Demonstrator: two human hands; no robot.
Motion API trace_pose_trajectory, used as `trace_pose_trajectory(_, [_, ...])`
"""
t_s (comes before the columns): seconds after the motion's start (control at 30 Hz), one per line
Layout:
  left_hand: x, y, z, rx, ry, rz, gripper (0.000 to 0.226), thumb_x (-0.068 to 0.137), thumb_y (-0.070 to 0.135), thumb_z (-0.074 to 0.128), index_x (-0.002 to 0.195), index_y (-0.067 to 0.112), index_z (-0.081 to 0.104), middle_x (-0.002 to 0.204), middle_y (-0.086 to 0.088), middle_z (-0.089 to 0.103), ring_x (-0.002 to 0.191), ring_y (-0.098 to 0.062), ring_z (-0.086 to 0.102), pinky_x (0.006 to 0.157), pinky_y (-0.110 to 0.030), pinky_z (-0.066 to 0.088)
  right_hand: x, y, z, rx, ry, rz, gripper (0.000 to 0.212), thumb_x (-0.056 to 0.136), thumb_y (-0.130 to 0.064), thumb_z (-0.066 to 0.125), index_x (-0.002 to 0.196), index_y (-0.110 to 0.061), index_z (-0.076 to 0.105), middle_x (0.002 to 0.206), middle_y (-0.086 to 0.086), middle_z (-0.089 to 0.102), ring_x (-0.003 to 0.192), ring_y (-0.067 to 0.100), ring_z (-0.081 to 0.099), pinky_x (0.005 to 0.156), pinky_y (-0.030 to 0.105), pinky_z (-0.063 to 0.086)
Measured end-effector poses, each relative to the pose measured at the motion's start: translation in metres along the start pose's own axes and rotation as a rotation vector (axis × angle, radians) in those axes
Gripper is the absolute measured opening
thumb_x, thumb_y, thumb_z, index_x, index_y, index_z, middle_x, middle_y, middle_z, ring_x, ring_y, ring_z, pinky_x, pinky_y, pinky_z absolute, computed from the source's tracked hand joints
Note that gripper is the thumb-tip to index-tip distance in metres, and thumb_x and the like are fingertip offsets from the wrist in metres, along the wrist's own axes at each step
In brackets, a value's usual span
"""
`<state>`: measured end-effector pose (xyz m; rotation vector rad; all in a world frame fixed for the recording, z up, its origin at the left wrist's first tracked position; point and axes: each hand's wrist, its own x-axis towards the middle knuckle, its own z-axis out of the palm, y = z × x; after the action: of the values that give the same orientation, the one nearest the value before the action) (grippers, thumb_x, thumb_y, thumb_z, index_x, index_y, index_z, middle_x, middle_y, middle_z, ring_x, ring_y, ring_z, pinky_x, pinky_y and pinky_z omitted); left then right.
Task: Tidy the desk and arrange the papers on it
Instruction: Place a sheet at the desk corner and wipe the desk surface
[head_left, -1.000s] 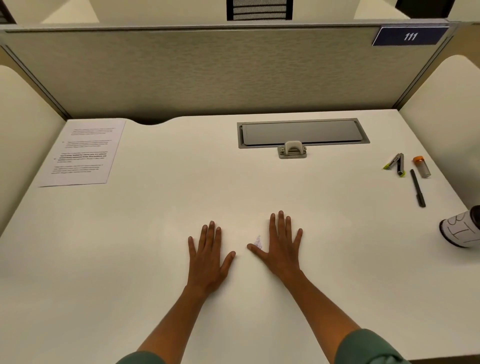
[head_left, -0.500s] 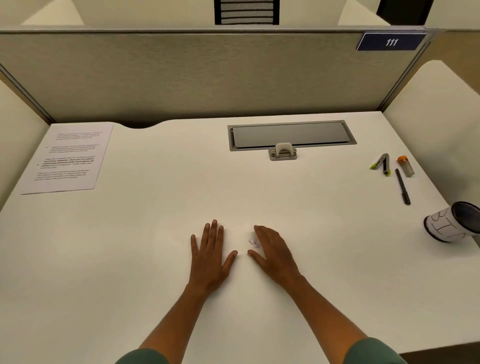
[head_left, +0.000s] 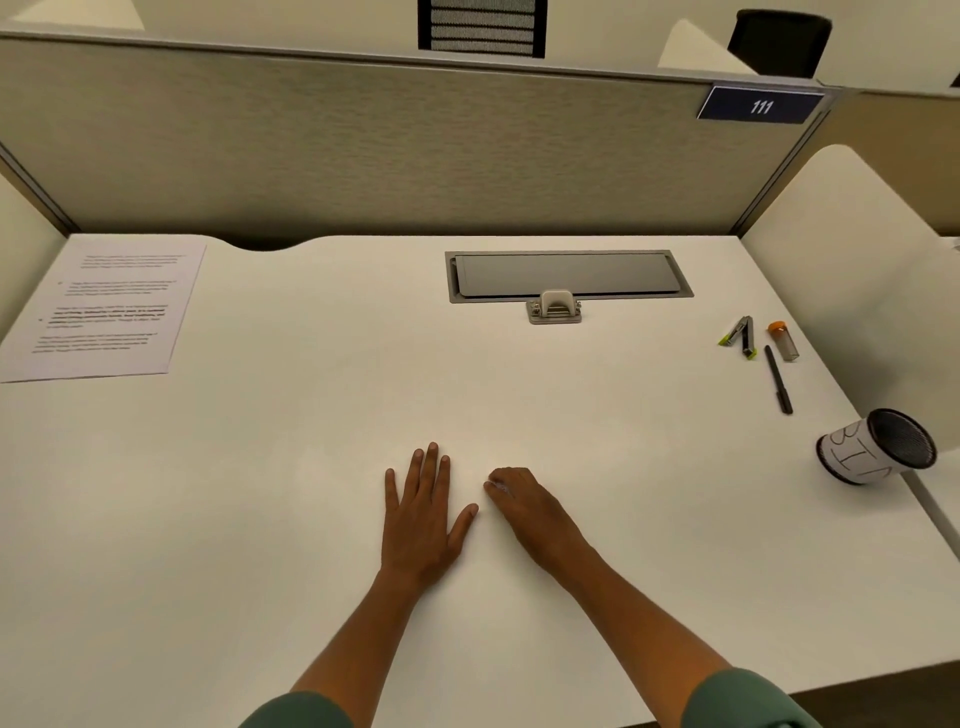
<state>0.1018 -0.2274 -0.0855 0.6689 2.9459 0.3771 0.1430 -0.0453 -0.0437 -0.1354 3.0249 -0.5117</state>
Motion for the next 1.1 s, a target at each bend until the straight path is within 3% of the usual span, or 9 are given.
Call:
trace_pose_trajectory(0.2, [-0.001, -0.001, -0.001, 0.006, -0.008, 0.001, 0.077, 0.096, 0.063, 0.021, 0.154, 0.014, 0.011, 0.163, -0.004, -0.001, 0.151, -0.019, -0.003, 0.119, -0.054, 0.008, 0.004, -0.009, -0.008, 0.041, -0.009, 0.019, 0.029, 0.099, -0.031, 0.038, 0.118, -0.016, 0.054, 0.120, 0.002, 0.054, 0.109, 0.020, 0.052, 0.092, 0.034, 0.044])
trace_pose_trajectory(0.37, [-0.001, -0.001, -0.002, -0.009, -0.008, 0.005, 0.077, 0.095, 0.064, 0.020, 0.154, 0.013, 0.014, 0.163, -0.005, 0.002, 0.151, -0.020, -0.001, 0.119, -0.055, 0.009, 0.006, -0.012, -0.012, 0.049, -0.069, 0.117, 0.029, 0.098, -0.024, 0.038, 0.118, -0.011, 0.056, 0.119, 0.005, 0.054, 0.111, 0.022, 0.050, 0.094, 0.036, 0.043])
trace_pose_trajectory(0.47, [0.000, -0.001, -0.002, -0.022, -0.006, 0.009, 0.078, 0.095, 0.064, 0.019, 0.154, 0.013, 0.014, 0.163, -0.005, 0.003, 0.151, -0.021, 0.000, 0.119, -0.055, 0.009, 0.006, -0.013, -0.007, 0.034, -0.023, 0.172, 0.016, 0.087, 0.000, 0.055, 0.102, -0.004, 0.060, 0.105, 0.007, 0.057, 0.098, 0.027, 0.058, 0.074, 0.040, 0.053])
trace_pose_trajectory(0.53, [0.000, -0.001, -0.002, -0.022, -0.008, 0.009, 0.079, 0.095, 0.065, 0.018, 0.154, 0.013, 0.013, 0.163, -0.005, 0.002, 0.151, -0.020, -0.001, 0.119, -0.055, 0.009, 0.006, -0.012, 0.000, -0.012, -0.005, 0.135, 0.028, 0.067, 0.014, 0.070, 0.086, -0.004, 0.061, 0.092, 0.006, 0.059, 0.082, 0.026, 0.061, 0.054, 0.036, 0.054])
trace_pose_trajectory(0.73, [0.000, -0.001, -0.003, -0.033, 0.004, 0.012, 0.079, 0.095, 0.065, 0.017, 0.154, 0.013, 0.015, 0.163, -0.005, 0.005, 0.151, -0.021, 0.001, 0.119, -0.055, 0.009, 0.012, -0.011, 0.004, -0.214, 0.036, 0.083, 0.039, 0.045, 0.010, 0.080, 0.073, -0.010, 0.061, 0.079, 0.002, 0.060, 0.068, 0.018, 0.057, 0.042, 0.027, 0.046])
trace_pose_trajectory(1.1, [0.001, -0.003, -0.004, -0.044, -0.035, 0.010, 0.077, 0.095, 0.063, 0.013, 0.154, 0.014, 0.015, 0.163, -0.003, 0.001, 0.150, -0.019, -0.002, 0.119, -0.052, 0.001, 0.018, -0.010, 0.011, -0.164, 0.121, 0.109, 0.036, 0.042, 0.013, 0.071, 0.061, -0.012, 0.053, 0.070, 0.001, 0.057, 0.061, 0.019, 0.053, 0.041, 0.025, 0.039])
